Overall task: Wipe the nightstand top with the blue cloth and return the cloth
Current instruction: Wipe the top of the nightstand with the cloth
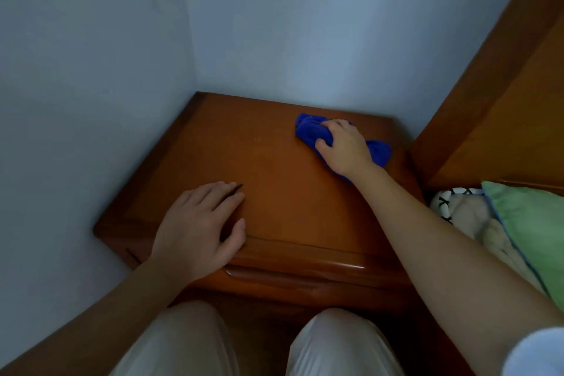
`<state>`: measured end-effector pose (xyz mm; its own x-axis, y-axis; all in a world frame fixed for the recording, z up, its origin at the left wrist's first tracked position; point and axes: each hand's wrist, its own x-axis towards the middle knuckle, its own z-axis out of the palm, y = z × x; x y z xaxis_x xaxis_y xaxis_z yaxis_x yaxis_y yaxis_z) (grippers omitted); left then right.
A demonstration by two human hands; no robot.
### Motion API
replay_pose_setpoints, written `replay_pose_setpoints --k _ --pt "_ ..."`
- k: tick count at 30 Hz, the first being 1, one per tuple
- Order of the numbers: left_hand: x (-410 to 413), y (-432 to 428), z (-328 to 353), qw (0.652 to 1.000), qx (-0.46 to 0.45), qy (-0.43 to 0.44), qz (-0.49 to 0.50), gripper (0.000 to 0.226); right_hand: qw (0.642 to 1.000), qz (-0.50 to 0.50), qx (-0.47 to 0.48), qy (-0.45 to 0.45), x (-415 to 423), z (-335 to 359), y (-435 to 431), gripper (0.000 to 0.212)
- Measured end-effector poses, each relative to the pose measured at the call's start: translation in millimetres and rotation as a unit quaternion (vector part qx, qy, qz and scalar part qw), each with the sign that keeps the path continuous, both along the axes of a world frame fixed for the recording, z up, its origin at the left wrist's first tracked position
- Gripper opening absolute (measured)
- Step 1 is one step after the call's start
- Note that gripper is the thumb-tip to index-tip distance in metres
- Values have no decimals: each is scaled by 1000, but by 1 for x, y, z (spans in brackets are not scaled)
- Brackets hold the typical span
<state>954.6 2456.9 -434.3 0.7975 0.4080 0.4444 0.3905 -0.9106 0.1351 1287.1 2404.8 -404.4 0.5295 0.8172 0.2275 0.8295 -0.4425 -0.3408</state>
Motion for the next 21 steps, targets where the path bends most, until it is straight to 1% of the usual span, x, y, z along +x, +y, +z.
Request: replay_pose_setpoints --k 5,7,10,12,14,16,21 --pt "0 -1 0 1000 7 0 2 44 999 36 6 0 -42 0 57 49" --pt "0 -1 0 1000 12 6 5 45 995 100 19 0 -73 -3 71 48" --pt "-1 -1 -1 1000 11 19 8 46 977 212 22 -5 -116 -8 79 47" --pt "-2 -1 0 1000 11 26 12 46 970 243 20 5 -125 -8 79 46" --pt "-2 -2 1 999 12 27 13 46 972 234 18 23 -118 -6 75 46" --pt "-1 -2 1 1000 11 24 12 46 979 202 21 24 -101 -5 67 46" --pt "-2 -1 0 1000 12 19 12 46 998 49 47 18 -36 -6 38 46"
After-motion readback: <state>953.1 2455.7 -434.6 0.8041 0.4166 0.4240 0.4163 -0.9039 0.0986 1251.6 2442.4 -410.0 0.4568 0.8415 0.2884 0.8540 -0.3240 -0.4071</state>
